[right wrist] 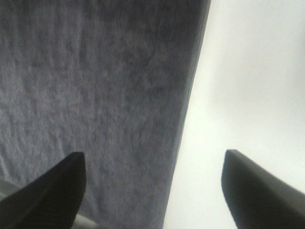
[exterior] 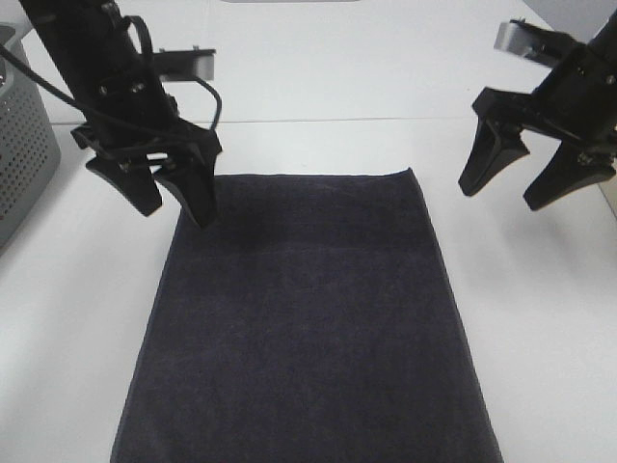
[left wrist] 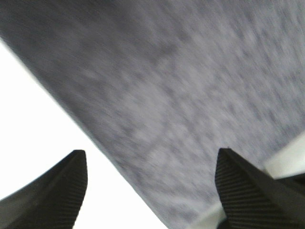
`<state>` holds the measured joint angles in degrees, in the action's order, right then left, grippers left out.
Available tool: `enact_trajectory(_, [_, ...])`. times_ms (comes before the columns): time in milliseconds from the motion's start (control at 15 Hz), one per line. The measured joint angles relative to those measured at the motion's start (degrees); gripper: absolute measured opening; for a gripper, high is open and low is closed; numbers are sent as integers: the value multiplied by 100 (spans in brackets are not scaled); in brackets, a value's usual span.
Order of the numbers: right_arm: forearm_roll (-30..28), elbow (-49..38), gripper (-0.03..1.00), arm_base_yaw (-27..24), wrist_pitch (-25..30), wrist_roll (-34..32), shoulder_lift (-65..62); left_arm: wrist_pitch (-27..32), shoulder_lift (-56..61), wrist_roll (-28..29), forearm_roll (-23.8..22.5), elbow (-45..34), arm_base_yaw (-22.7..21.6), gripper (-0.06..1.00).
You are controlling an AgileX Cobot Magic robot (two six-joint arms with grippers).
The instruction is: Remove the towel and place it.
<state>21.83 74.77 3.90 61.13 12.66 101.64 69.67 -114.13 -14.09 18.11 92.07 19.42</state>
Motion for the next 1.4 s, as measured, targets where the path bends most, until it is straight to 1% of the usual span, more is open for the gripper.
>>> enact_trajectory(67, [-29,275,76,-29,-69,0,97,0,-172,-63,-17,298,-258,70])
enact_trajectory(133, [-34,407,76,-29,-120,0,109,0,-246,-80,-34,424,-361,70])
enact_trajectory(200, [74,453,76,-29,-195,-17,109,-6,-344,-86,-126,647,-567,70])
enact_trajectory(267, [143,458,76,-29,-264,-40,115,-11,-350,-74,-189,728,-636,70])
enact_trajectory(467, [178,458,77,-46,-206,-29,252,-92,-350,132,-424,871,-688,72])
enact_trajectory(533, [178,458,77,-46,-206,-29,252,-92,-350,132,-424,871,-688,72])
enact_trajectory(667, [350,567,77,-269,-63,149,476,-92,-350,178,-493,871,-762,79])
enact_trajectory(733, [504,779,77,-441,80,281,653,-115,-367,178,-395,871,-871,82])
enact_trajectory(800, [665,1112,77,-584,252,464,917,-189,-401,120,-160,871,-1049,83])
enact_trajectory(933, [848,1879,77,-642,533,693,1541,-384,-584,-57,384,877,-1432,84])
enact_trajectory(1067, [1008,2521,77,-630,728,728,2097,-527,-922,-378,1049,922,-1765,84])
enact_trajectory(1133, [1060,2653,77,-630,756,739,2286,-636,-1100,-584,1341,928,-1828,84])
enact_trajectory(1267, [1077,2744,77,-630,739,733,2573,-1054,-1364,-831,1553,928,-1828,84])
enact_trajectory(1333, [1077,3065,77,-630,682,716,3054,-1375,-1639,-917,1753,1071,-1828,84])
enact_trajectory(1400, [1066,3380,77,-630,676,716,3352,-1404,-1868,-922,1811,1261,-1828,84])
